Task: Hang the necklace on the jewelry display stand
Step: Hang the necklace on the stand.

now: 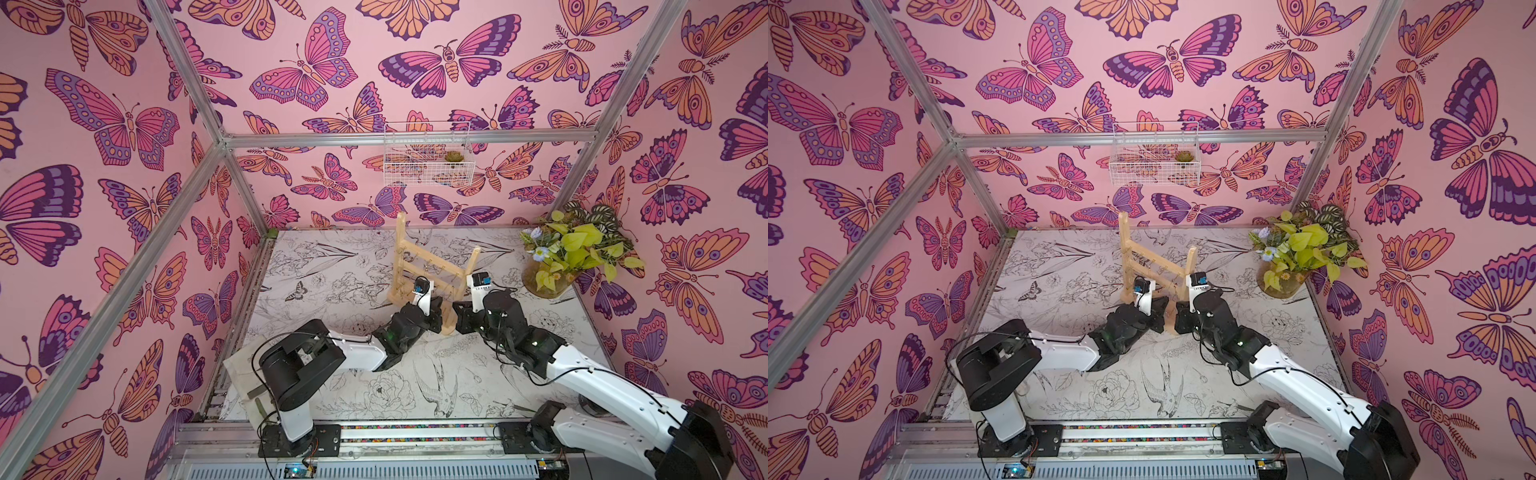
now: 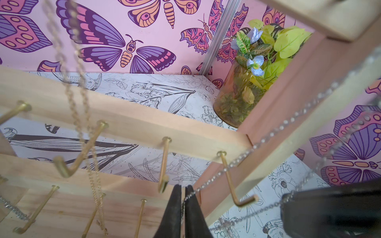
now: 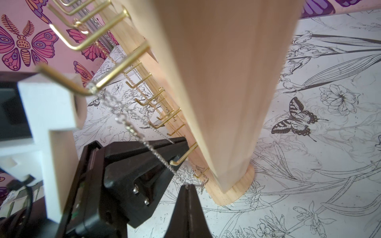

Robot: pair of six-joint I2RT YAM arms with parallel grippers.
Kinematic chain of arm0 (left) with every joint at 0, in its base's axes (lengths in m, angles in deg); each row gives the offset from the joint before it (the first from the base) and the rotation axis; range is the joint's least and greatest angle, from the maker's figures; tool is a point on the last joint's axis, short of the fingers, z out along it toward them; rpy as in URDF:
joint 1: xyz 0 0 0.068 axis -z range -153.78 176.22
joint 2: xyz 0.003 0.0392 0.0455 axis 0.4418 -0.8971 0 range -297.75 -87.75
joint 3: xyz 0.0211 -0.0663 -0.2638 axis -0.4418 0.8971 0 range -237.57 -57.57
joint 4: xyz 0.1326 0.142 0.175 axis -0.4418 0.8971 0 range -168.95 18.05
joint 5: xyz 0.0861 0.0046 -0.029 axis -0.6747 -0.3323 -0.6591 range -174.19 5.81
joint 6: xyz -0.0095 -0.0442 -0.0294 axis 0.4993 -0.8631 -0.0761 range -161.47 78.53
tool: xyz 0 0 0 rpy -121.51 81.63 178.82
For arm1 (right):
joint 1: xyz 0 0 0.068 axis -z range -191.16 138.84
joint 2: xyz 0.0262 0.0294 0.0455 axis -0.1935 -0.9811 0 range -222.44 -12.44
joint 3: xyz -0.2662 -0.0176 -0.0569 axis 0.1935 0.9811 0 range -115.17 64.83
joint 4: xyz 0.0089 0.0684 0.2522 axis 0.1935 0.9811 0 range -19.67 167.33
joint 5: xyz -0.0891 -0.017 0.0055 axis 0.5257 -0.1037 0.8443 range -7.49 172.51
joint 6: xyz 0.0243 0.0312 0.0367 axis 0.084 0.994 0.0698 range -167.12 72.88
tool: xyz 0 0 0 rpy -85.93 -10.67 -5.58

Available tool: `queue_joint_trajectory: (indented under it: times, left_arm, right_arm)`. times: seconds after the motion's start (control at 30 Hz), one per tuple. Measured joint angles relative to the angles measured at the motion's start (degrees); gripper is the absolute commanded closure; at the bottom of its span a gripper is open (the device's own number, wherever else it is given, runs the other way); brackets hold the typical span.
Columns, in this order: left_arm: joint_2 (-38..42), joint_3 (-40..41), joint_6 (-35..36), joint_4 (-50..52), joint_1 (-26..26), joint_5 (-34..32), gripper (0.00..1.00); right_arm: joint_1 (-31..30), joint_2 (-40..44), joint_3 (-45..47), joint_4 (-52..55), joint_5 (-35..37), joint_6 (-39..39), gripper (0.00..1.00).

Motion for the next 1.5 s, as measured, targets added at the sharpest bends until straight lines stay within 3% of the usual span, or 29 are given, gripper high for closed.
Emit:
queue_joint_trajectory:
  times: [0.3, 0.47, 0.67, 1.5]
  left_arm:
    - [0.0, 0.17, -1.09, 1.36, 0.02, 0.5, 0.81]
    - [0.0, 0.28, -1.14, 1.95, 0.02, 0.92, 0.8]
    - [0.0, 0.28, -1.29, 2.12, 0.02, 1.29, 0.86]
    - [-1.44, -0.11, -1.53, 2.38, 0.59, 2.38, 0.95]
  right_arm:
    - [0.0, -0.76, 0.0, 0.0, 1.18, 0.0, 1.0]
    - [0.0, -0.76, 0.0, 0.0, 1.4, 0.0, 0.89]
    - [0.0, 0.98, 0.0, 0.15, 1.6, 0.0, 0.77]
    - [0.0, 10.62, 0.0, 6.34, 3.61, -0.31, 0.7]
